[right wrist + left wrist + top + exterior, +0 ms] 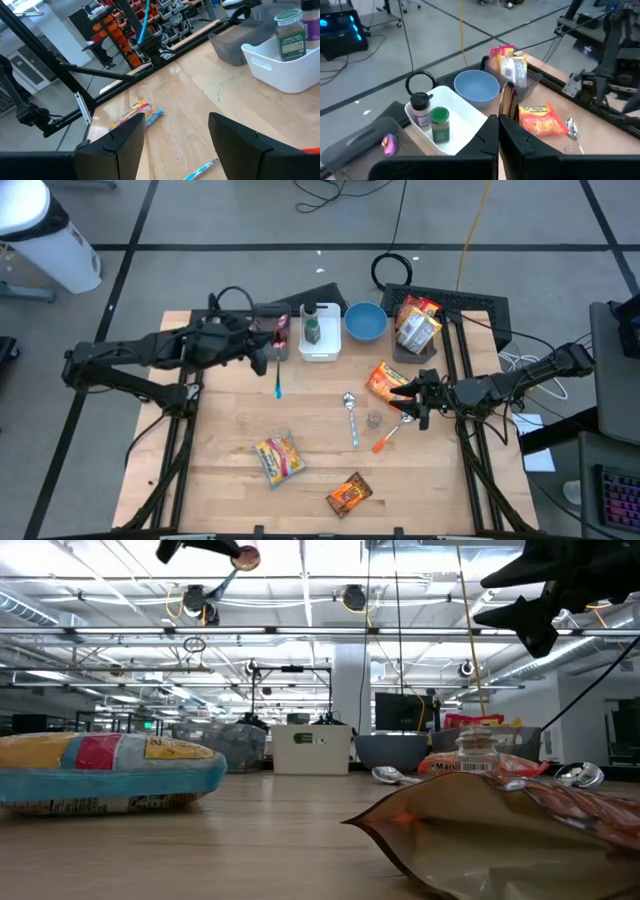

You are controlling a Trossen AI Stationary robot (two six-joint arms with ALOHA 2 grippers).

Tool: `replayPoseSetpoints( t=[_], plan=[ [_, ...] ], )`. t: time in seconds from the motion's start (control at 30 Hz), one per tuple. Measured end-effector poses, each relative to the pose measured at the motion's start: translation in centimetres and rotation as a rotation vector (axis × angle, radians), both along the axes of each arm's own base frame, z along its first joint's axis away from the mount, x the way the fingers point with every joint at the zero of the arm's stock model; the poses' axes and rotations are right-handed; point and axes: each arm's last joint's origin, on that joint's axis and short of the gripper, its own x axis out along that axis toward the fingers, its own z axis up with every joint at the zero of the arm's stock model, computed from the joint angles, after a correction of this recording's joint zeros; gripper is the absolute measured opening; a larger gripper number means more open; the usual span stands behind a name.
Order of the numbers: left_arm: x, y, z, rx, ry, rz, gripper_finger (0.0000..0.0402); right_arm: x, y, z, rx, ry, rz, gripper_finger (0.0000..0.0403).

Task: Pick & Place Food Item
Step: Put the blue spoon into the left black bin

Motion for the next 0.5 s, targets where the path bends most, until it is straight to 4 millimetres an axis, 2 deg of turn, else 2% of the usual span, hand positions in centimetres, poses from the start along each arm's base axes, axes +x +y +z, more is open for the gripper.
replayPoseSetpoints(
  t=[0.17, 0.5],
  plan=[
    [-0.8, -0.4, -2.4, -0.033, -0.023, 0.003, 0.0002, 0.1, 0.0, -0.2, 0.020, 0.013, -0.013, 0.0212],
    [-2.7, -0.5, -7.9, -0.055, -0.284, -0.013, 0.0005, 0.4, -0.1, -0.6, 0.035, 0.033, -0.111, 0.0212]
  ],
)
